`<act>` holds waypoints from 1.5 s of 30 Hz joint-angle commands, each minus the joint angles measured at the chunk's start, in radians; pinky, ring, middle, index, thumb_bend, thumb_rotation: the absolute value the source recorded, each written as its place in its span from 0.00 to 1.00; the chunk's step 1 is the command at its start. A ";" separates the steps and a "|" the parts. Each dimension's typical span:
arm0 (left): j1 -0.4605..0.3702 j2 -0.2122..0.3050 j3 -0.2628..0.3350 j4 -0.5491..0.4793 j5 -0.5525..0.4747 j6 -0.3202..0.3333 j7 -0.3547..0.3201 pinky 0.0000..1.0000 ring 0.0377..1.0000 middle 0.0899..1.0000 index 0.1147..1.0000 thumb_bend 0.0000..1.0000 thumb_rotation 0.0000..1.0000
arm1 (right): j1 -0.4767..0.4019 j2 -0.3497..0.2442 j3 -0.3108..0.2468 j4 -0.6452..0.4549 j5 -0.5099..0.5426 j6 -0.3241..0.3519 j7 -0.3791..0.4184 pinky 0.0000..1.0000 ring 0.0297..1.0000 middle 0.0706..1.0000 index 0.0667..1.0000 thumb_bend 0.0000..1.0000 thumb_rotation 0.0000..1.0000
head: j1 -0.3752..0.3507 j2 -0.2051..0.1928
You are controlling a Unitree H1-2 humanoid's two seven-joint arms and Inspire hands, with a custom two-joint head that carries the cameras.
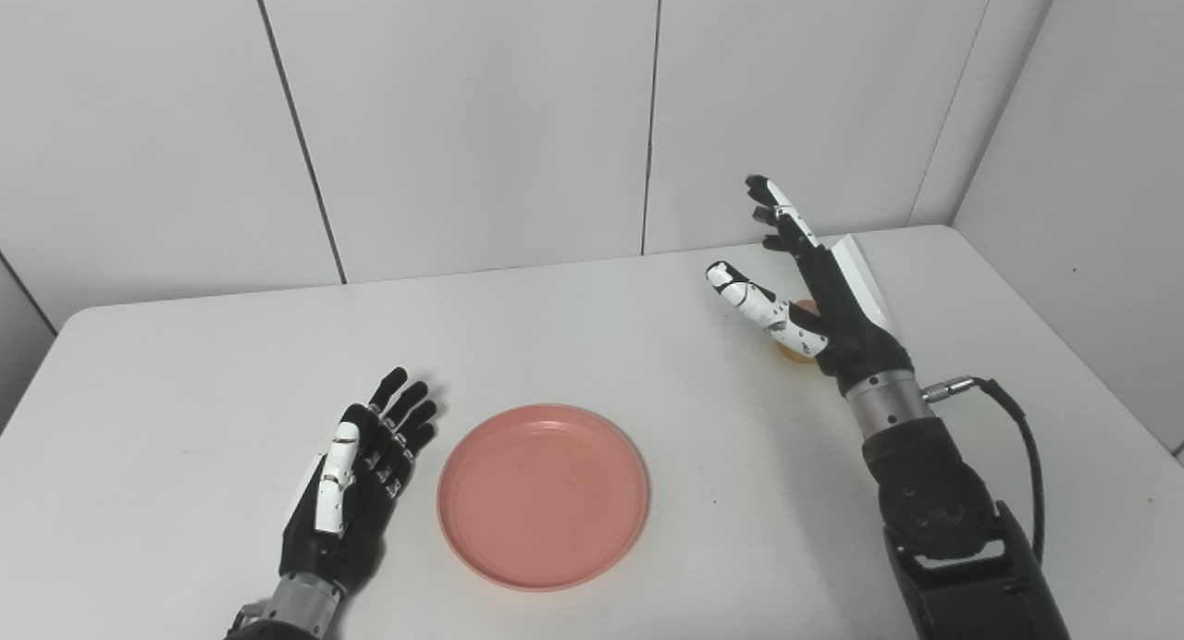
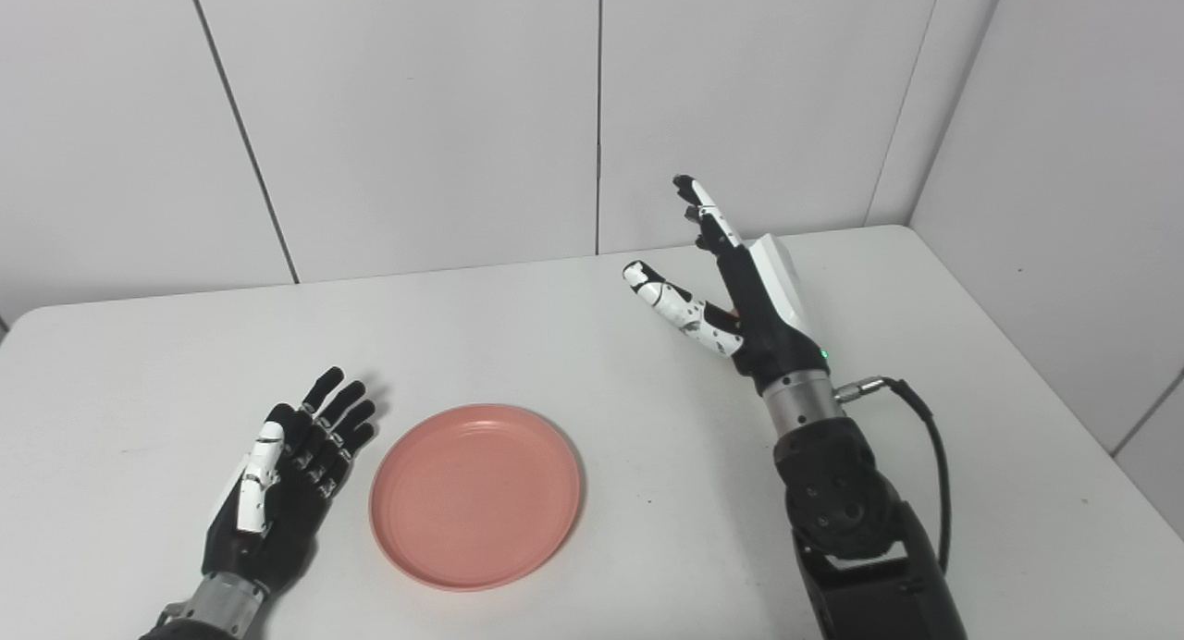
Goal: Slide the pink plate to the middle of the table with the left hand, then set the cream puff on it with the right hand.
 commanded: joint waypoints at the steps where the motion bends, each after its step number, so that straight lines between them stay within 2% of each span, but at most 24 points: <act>1: 0.031 0.018 0.003 0.037 0.010 0.016 0.005 0.98 0.94 0.93 0.92 0.38 1.00 | -0.049 -0.032 -0.012 0.004 -0.022 0.014 -0.003 0.82 0.90 0.95 0.94 0.63 0.78 | -0.008 -0.001; 4: 0.030 0.023 0.007 0.045 0.002 0.013 -0.005 0.99 0.94 0.94 0.93 0.37 1.00 | -0.076 -0.075 0.010 0.022 -0.096 0.056 0.019 0.74 0.86 0.92 0.93 0.72 0.72 | -0.021 -0.001; 7: 0.030 0.026 0.008 0.049 0.005 0.009 -0.005 1.00 0.95 0.94 0.94 0.37 1.00 | -0.101 -0.109 0.035 0.044 -0.158 0.085 0.039 0.72 0.85 0.91 0.92 0.75 0.70 | -0.024 0.000; 8: 0.030 0.027 0.009 0.049 0.006 0.008 -0.005 0.99 0.94 0.94 0.93 0.37 1.00 | -0.108 -0.119 0.039 0.056 -0.167 0.084 0.045 0.74 0.86 0.91 0.92 0.77 0.65 | -0.024 0.000; 11: 0.031 0.030 0.009 0.046 0.006 0.009 -0.007 0.97 0.93 0.93 0.92 0.37 1.00 | -0.131 -0.144 0.048 0.091 -0.190 0.114 0.073 0.77 0.89 0.93 0.92 0.80 0.59 | -0.033 0.002; 15: 0.030 0.034 0.011 0.046 0.002 0.012 -0.012 0.99 0.95 0.94 0.93 0.37 1.00 | -0.153 -0.169 0.059 0.127 -0.223 0.164 0.110 0.75 0.91 0.96 0.93 0.83 0.56 | -0.038 0.005; 19: 0.029 0.036 0.014 0.047 -0.003 0.016 -0.012 0.98 0.94 0.94 0.92 0.36 1.00 | -0.167 -0.195 0.067 0.173 -0.237 0.170 0.124 0.71 0.91 0.98 0.93 0.87 0.51 | -0.041 0.011; 23: 0.027 0.039 0.018 0.046 -0.005 0.020 -0.013 0.97 0.94 0.94 0.92 0.36 1.00 | -0.183 -0.223 0.074 0.234 -0.240 0.163 0.129 0.74 0.93 1.00 0.94 0.88 0.46 | -0.048 0.013; 28: 0.026 0.044 0.019 0.046 -0.006 0.025 -0.012 0.98 0.95 0.95 0.93 0.36 1.00 | -0.204 -0.239 0.079 0.305 -0.234 0.158 0.122 0.78 0.95 1.00 0.94 0.91 0.44 | -0.057 0.019; 33: 0.023 0.044 0.028 0.048 -0.026 0.039 -0.010 0.99 0.95 0.95 0.93 0.36 1.00 | -0.236 -0.264 0.116 0.373 -0.259 0.191 0.158 0.78 0.96 1.00 0.94 0.94 0.47 | -0.060 0.021; 39: 0.019 0.053 0.032 0.061 -0.038 0.038 -0.015 0.98 0.94 0.94 0.93 0.35 1.00 | -0.264 -0.275 0.145 0.433 -0.266 0.204 0.181 0.90 0.99 1.00 0.96 0.95 0.47 | -0.061 0.024; 45: 0.021 0.056 0.032 0.054 -0.040 0.048 -0.008 0.98 0.94 0.94 0.93 0.35 1.00 | -0.289 -0.278 0.174 0.488 -0.263 0.225 0.225 0.81 0.97 1.00 0.95 0.95 0.48 | -0.062 0.032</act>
